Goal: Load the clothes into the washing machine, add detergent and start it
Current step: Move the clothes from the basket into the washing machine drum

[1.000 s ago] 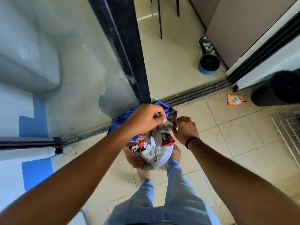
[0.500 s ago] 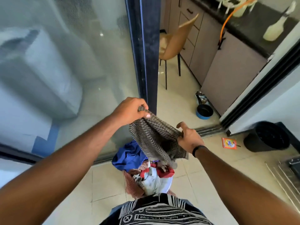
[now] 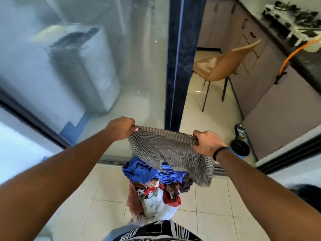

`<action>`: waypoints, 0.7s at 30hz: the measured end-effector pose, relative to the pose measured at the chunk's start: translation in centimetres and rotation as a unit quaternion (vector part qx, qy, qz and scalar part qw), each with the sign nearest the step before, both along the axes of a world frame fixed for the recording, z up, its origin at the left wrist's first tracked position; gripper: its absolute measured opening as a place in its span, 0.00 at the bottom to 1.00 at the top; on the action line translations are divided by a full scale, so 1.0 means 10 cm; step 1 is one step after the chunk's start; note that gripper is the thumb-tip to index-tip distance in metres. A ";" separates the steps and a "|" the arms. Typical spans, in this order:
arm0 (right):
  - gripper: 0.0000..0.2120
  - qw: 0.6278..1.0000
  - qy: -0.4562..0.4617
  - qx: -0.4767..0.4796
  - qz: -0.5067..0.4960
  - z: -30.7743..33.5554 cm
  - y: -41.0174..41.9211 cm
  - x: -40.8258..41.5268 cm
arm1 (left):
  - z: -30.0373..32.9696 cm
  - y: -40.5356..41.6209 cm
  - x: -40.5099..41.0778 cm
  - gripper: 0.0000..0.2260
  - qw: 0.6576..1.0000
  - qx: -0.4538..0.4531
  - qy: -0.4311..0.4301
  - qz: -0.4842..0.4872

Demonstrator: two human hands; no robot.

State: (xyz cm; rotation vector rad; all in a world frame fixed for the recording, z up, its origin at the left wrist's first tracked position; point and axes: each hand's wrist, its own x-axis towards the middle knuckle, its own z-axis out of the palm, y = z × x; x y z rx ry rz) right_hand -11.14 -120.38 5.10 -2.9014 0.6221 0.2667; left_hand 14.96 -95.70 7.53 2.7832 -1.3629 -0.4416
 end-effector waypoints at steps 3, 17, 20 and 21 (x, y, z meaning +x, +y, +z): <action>0.11 1.000 -0.021 0.002 0.024 0.02 -0.06 0.32 | 0.01 0.37 0.09 0.06 0.988 -0.080 0.007 0.134; 0.05 0.979 -0.096 0.025 0.176 -0.26 1.43 2.03 | 0.05 2.94 -0.03 0.03 0.879 -0.085 -0.097 0.459; 0.06 0.972 -0.105 0.040 0.207 -0.25 1.99 2.33 | -0.13 3.62 -0.20 0.08 0.853 -0.050 -0.078 0.514; 0.07 0.969 -0.106 0.047 0.218 -0.24 2.20 2.41 | -0.19 3.84 -0.28 0.09 0.845 -0.036 -0.070 0.529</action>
